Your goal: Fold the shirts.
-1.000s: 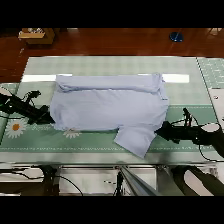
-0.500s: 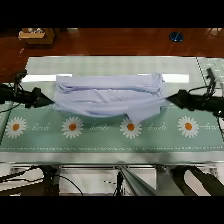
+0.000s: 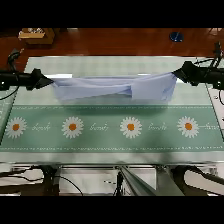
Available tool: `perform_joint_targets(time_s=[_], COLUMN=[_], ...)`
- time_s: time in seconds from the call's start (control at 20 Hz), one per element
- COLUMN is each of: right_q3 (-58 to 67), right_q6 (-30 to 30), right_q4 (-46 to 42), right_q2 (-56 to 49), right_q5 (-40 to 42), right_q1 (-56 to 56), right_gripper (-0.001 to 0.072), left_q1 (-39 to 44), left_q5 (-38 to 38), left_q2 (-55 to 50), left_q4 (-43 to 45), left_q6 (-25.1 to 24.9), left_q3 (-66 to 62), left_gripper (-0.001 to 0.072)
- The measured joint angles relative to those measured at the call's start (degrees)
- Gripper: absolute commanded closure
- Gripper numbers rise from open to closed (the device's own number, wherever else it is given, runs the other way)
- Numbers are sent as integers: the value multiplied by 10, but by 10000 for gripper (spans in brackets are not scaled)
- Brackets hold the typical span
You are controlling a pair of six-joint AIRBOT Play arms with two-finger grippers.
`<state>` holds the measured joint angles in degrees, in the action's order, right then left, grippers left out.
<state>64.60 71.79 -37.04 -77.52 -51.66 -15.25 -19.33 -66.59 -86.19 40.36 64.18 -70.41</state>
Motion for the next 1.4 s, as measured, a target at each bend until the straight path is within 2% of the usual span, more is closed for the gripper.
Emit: perform_joint_targets(time_s=[0.35,0.55,0.6,0.65,0.7,0.75,0.95,1.15,1.25,1.35,1.4], right_q3=[89,115,118,120,122,123,139,180,193,198,200], right_q6=[8,16,17,18,19,19,4,18,29,35,37], right_q4=[5,6,5,5,5,5,-23,-154,-205,-225,-232], right_q2=[-144,-198,-209,-216,-221,-224,-205,-177,-174,-180,-185], right_q5=[88,110,110,111,112,112,80,-10,-51,-85,-100], right_q1=[46,59,63,66,67,68,47,5,-19,-35,-41], right_gripper=[686,682,619,485,407,365,351,346,215,193,114], left_q1=[21,20,20,19,19,18,5,-11,-12,-10,-8], left_q5=[18,18,17,12,10,10,-19,-84,-114,-130,-138], left_q2=[-144,-189,-196,-203,-206,-209,-213,-211,-205,-200,-198], left_q4=[-1,33,49,69,85,94,116,126,125,127,127], left_q6=[23,53,62,72,80,86,98,102,102,102,102], left_q3=[-143,-181,-185,-188,-190,-193,-220,-263,-273,-279,-280], left_gripper=[687,684,603,401,234,210,211,213,213,214,214])
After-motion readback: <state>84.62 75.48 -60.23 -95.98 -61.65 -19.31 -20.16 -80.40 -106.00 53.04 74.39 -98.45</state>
